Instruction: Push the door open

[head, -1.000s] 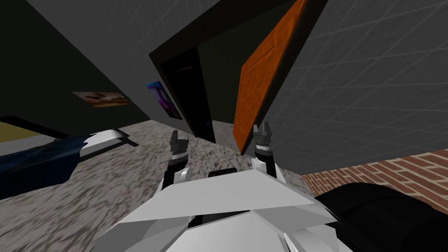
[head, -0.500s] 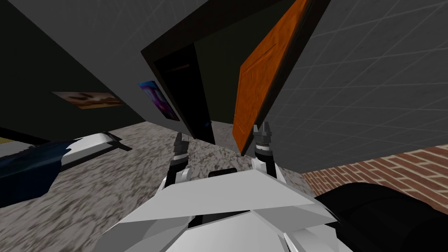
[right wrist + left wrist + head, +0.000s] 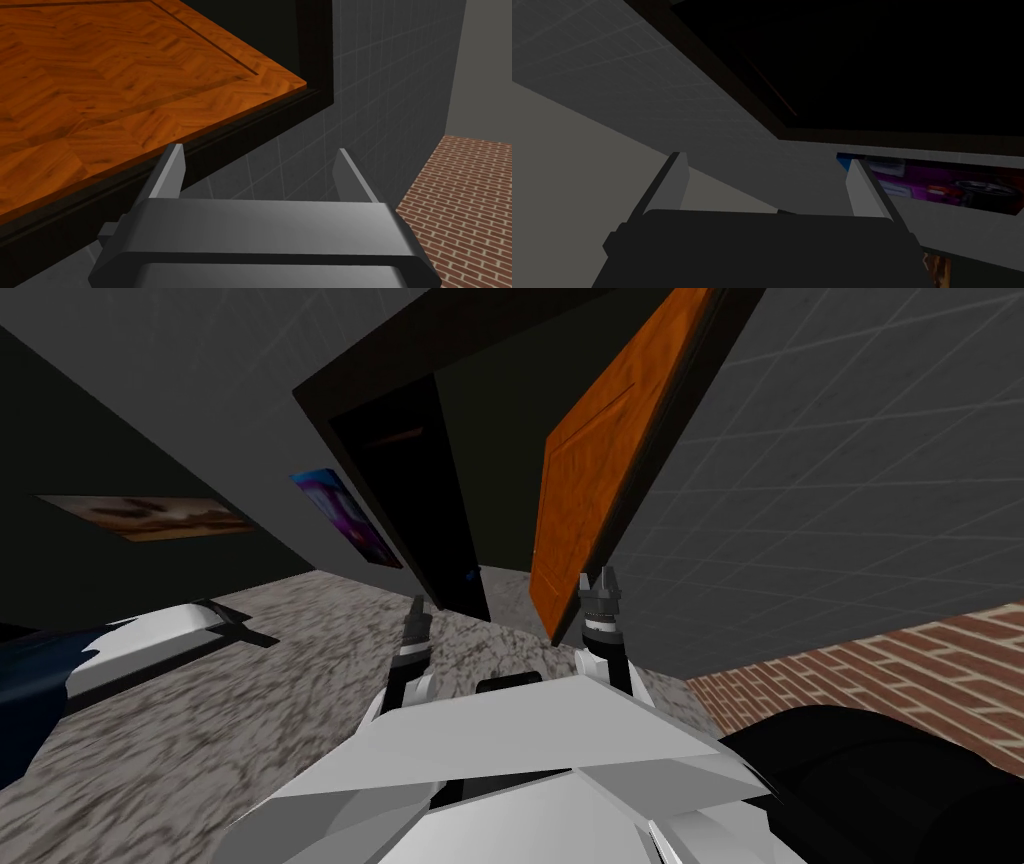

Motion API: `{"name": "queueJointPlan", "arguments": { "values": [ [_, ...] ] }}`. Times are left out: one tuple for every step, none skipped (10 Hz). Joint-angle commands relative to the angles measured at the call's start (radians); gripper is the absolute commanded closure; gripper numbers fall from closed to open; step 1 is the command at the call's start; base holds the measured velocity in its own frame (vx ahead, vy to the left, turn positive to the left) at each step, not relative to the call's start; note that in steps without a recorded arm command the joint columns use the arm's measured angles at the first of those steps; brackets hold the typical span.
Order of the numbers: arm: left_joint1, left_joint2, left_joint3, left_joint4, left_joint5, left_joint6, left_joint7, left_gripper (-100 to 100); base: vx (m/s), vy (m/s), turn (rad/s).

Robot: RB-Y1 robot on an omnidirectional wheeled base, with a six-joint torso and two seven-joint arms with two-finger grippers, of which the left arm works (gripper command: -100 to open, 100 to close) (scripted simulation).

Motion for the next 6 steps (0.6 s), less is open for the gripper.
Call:
{"name": "queueJointPlan", "arguments": {
  "values": [
    [-0.013, 0.002, 0.012, 0.042, -0.023, -0.013, -0.038, -100, 0.085, 0.055, -0.085],
    [-0.018, 0.004, 0.02, 0.065, -0.036, -0.021, -0.059, -100, 0.083, 0.058, -0.097],
    [-0.023, 0.007, 0.028, 0.088, -0.05, -0.029, -0.08, -100, 0.081, 0.063, -0.091],
    [-0.029, 0.009, 0.036, 0.112, -0.063, -0.037, -0.102, -100, 0.088, 0.055, -0.098],
    [-0.034, 0.01, 0.044, 0.136, -0.078, -0.046, -0.125, -100, 0.086, 0.067, -0.102],
    [-0.04, 0.012, 0.052, 0.161, -0.092, -0.054, -0.147, -100, 0.102, 0.072, -0.096]
  ]
}}
